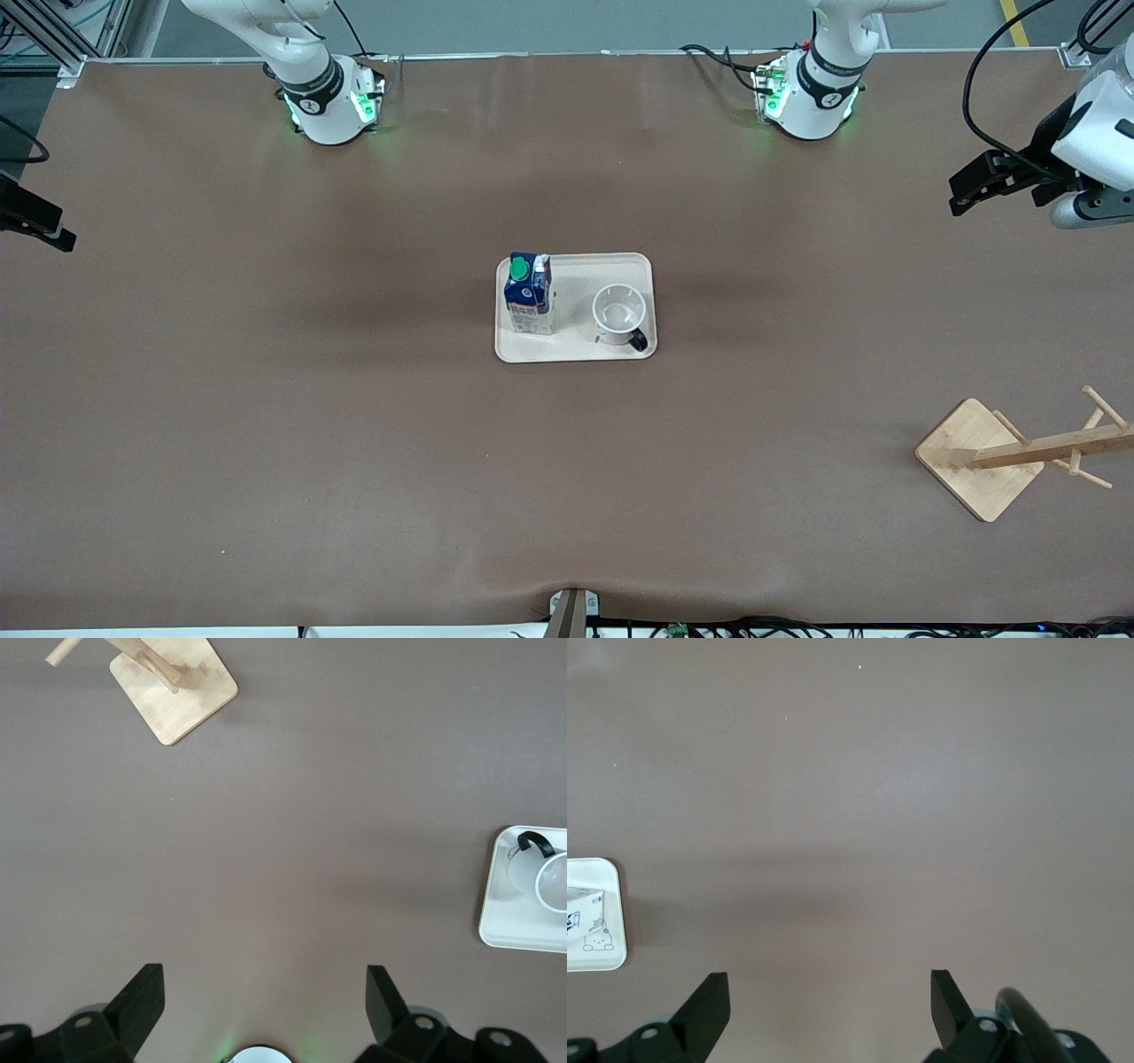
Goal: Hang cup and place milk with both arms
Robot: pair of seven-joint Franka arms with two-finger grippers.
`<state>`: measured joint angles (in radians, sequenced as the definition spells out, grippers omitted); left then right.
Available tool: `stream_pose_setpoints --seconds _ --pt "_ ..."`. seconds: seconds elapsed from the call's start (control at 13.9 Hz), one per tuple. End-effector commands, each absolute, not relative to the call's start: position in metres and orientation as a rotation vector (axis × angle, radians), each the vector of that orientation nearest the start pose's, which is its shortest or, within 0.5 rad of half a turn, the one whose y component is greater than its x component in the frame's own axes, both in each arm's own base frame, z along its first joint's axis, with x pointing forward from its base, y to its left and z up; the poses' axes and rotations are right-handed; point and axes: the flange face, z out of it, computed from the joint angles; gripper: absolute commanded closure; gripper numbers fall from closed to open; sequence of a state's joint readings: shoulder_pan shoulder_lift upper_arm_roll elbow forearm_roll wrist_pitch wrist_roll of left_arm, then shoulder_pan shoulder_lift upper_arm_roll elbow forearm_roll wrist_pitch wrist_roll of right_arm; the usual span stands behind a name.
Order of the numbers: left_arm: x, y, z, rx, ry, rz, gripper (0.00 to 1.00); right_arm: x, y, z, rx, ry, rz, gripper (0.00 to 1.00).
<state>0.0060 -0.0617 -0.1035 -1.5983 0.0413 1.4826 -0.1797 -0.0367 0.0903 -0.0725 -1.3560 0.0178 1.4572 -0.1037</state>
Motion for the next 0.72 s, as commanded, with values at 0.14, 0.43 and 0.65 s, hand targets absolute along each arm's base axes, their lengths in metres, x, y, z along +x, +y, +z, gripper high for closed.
stream_pose_setpoints --seconds 0.14,0.43,0.65 --pt "0.524 -0.043 0.645 -3.098 -0.156 0.072 0.00 0.567 -0.057 0.670 -3.126 0.007 -0.017 0.00" --pt "0.529 -0.044 0.632 -3.099 -0.162 0.103 0.00 0.567 -0.059 0.669 -3.126 0.011 -0.013 0.00" --pt "0.541 -0.076 0.597 -3.093 -0.232 0.114 0.00 0.566 -0.060 0.667 -3.125 0.011 0.002 0.00"
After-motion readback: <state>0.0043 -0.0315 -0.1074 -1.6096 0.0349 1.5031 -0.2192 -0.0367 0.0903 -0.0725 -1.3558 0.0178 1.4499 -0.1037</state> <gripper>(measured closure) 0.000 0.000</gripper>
